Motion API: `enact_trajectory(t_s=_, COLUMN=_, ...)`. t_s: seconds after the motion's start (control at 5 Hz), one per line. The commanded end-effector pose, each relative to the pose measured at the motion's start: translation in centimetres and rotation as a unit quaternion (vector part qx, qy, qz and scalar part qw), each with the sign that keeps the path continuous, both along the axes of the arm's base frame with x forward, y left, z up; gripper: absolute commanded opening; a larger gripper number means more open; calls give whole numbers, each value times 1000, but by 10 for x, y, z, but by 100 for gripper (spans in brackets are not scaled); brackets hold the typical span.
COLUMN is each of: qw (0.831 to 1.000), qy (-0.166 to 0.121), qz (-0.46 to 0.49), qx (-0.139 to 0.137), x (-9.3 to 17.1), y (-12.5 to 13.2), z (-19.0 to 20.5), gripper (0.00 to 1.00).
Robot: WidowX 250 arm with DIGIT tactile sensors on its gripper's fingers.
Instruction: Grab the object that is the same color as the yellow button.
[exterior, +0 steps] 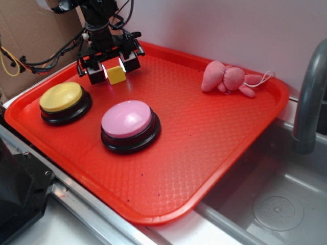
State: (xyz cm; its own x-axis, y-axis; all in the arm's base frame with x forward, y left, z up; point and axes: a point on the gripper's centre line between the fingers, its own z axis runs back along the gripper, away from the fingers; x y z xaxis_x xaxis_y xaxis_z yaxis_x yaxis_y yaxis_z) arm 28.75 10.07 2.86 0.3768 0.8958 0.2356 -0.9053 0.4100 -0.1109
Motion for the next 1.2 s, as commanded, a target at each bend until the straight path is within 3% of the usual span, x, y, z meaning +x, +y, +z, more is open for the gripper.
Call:
enact_trajectory(t_s=0.0, qw=997, qy=-5, qz=-78, qx=-12, x=-7, y=9, z=43, gripper=0)
enact_trajectory(t_s=0.2, qw=982, qy=15, qz=-188, qx=-19, x=-7, y=-4, z=81, gripper=0)
enact_trajectory(t_s=0.6, qw=946, qy=18, qz=-325, qx=-1, x=-22, y=-53, z=140, gripper=0)
enact_trajectory(t_s=1.0, qw=914, qy=-1, qz=-405, qx=3, x=-53, y=-96, z=158, gripper=0)
